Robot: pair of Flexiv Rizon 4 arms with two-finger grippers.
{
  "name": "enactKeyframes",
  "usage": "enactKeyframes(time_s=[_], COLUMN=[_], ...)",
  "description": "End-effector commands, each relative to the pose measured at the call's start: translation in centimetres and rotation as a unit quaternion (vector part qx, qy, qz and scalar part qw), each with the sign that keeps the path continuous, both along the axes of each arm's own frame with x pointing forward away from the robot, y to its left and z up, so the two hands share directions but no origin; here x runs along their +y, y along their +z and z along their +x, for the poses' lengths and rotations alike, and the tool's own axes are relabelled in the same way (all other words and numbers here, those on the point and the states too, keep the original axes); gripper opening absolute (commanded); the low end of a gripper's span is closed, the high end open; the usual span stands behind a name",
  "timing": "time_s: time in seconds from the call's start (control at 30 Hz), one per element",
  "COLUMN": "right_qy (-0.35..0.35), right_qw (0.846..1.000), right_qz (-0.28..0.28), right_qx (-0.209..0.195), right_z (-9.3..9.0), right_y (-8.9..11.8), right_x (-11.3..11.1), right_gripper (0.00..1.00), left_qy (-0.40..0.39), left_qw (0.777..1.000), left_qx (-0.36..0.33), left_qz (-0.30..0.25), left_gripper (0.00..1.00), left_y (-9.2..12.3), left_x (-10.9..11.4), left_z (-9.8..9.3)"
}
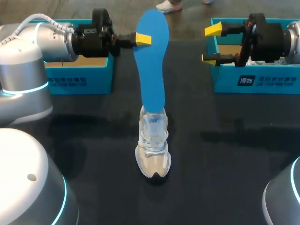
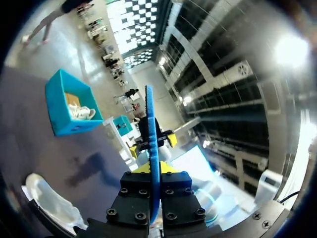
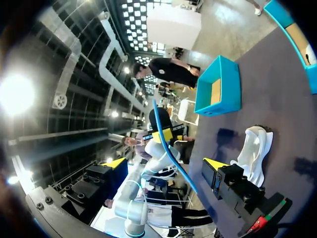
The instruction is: Take the shoe out of the shoebox, open the shoe tongue, remove and reinsert the insole, then place the shoe into the shoebox
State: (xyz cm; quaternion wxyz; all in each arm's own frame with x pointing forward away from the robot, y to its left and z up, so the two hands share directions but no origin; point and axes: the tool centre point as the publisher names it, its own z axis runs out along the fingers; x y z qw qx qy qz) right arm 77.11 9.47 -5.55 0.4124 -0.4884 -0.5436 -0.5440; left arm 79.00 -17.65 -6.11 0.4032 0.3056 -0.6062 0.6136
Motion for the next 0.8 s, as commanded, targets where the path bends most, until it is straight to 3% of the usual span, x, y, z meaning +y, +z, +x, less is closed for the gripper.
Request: enactKeyframes(time_s=[0.03,0.13,0.17,0.3,0.43,0.57,0.63,0.8], right_qy=[-0.001,-0.001,-0.001,-0.001,-0.001,-0.001,-0.001,-0.001], right_qw=[1.000,1.000,1.000,1.000,1.000,1.000,1.000,1.000], right_qz=[0.000,0.000,0.000,0.000,0.000,0.000,0.000,0.000], right_qx=[0.001,0.001,0.001,0.001,0.001,0.001,0.001,0.001], right_z=[0.1,0.1,0.1,0.1,0.1,0.1,0.1,0.1], right_y=[0.0,0.0,0.0,0.0,0.0,0.0,0.0,0.0], right_x=[0.2,0.2,0.2,0.2,0.2,0.2,0.2,0.2], right_gripper=[1.00,1.00,1.00,1.00,1.00,1.00,1.00,1.00], left_qy=[-0.030,-0.044,-0.032,-0.013,0.051,0.071,0.072,0.072], left_qw=[0.981,0.954,0.953,0.895,0.858,0.850,0.863,0.863], left_qx=[-0.192,-0.289,-0.300,-0.445,-0.512,-0.522,-0.499,-0.499], left_qz=[0.014,0.058,0.039,0.044,0.007,-0.016,-0.020,-0.020], left_gripper=[0.00,0.00,0.00,0.00,0.00,0.00,0.00,0.00], left_y=[-0.6,-1.3,-1.4,-1.5,-1.4,-1.1,-1.1,-1.1], left_x=[0.2,0.1,0.1,0.3,0.4,0.3,0.1,0.1], left_z=[0.2,0.2,0.3,0.7,1.0,1.2,1.3,1.3])
